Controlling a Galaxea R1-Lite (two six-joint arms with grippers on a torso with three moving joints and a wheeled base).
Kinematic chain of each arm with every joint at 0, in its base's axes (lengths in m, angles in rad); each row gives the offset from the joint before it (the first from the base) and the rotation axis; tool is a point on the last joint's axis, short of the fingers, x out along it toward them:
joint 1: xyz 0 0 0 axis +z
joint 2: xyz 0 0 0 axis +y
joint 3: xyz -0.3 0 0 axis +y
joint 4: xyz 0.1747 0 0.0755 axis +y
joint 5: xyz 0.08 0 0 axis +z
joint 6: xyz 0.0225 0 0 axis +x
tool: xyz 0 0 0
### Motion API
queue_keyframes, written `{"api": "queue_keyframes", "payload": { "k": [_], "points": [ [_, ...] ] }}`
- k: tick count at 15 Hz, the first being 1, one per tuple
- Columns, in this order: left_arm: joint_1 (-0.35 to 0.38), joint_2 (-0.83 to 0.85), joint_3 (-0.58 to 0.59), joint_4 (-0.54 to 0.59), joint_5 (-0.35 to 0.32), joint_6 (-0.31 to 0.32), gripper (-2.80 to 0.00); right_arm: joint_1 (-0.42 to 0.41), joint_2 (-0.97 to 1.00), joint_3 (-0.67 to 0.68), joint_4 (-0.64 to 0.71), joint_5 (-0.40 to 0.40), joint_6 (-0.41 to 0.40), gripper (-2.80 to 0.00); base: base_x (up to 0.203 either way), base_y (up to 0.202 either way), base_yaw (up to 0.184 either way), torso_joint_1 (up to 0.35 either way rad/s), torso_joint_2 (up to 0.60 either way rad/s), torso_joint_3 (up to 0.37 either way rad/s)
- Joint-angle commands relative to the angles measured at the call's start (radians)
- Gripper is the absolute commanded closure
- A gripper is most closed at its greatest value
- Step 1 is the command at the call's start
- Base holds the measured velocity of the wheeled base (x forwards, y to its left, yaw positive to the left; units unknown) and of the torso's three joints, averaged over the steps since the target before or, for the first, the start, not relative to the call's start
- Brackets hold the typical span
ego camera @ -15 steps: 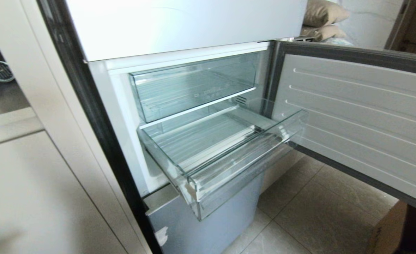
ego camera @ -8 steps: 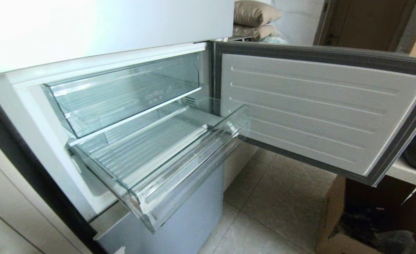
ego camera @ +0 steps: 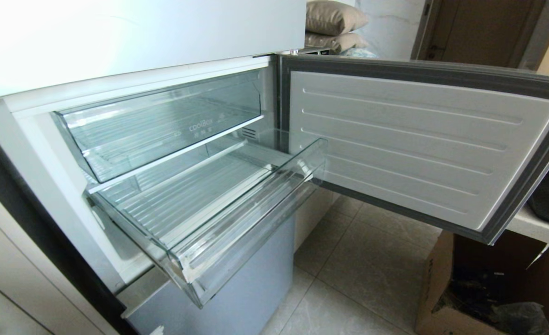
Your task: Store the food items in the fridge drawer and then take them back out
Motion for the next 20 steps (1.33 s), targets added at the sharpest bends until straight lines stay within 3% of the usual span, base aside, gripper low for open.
{"api": "queue_keyframes", "payload": {
  "k": [1, 3, 6, 9, 13, 20],
  "points": [
    [0.000, 0.000, 0.001, 0.001, 0.000, 0.000, 0.00, -0.101, 0.294, -0.088, -0.004, -0.006, 0.079, 0.00, 0.000, 0.000, 0.000, 0.000, 0.00, 0.000],
    [0.000, 0.000, 0.001, 0.001, 0.000, 0.000, 0.00, -0.272, 0.505, -0.154, -0.044, -0.010, 0.120, 0.00, 0.000, 0.000, 0.000, 0.000, 0.00, 0.000],
    [0.000, 0.000, 0.000, 0.001, 0.000, 0.000, 0.00, -0.505, 0.787, -0.209, -0.245, -0.012, 0.107, 0.00, 0.000, 0.000, 0.000, 0.000, 0.00, 0.000],
    [0.000, 0.000, 0.000, 0.001, 0.000, 0.000, 0.00, -0.643, 1.005, -0.313, -0.342, -0.013, 0.081, 0.00, 0.000, 0.000, 0.000, 0.000, 0.00, 0.000],
    [0.000, 0.000, 0.000, 0.001, 0.000, 0.000, 0.00, -0.701, 1.197, -0.487, -0.363, -0.012, 0.064, 0.00, 0.000, 0.000, 0.000, 0.000, 0.00, 0.000],
    [0.000, 0.000, 0.000, 0.001, 0.000, 0.000, 0.00, -0.707, 1.472, -0.790, -0.359, -0.007, 0.053, 0.00, 0.000, 0.000, 0.000, 0.000, 0.00, 0.000]
  ]
}}
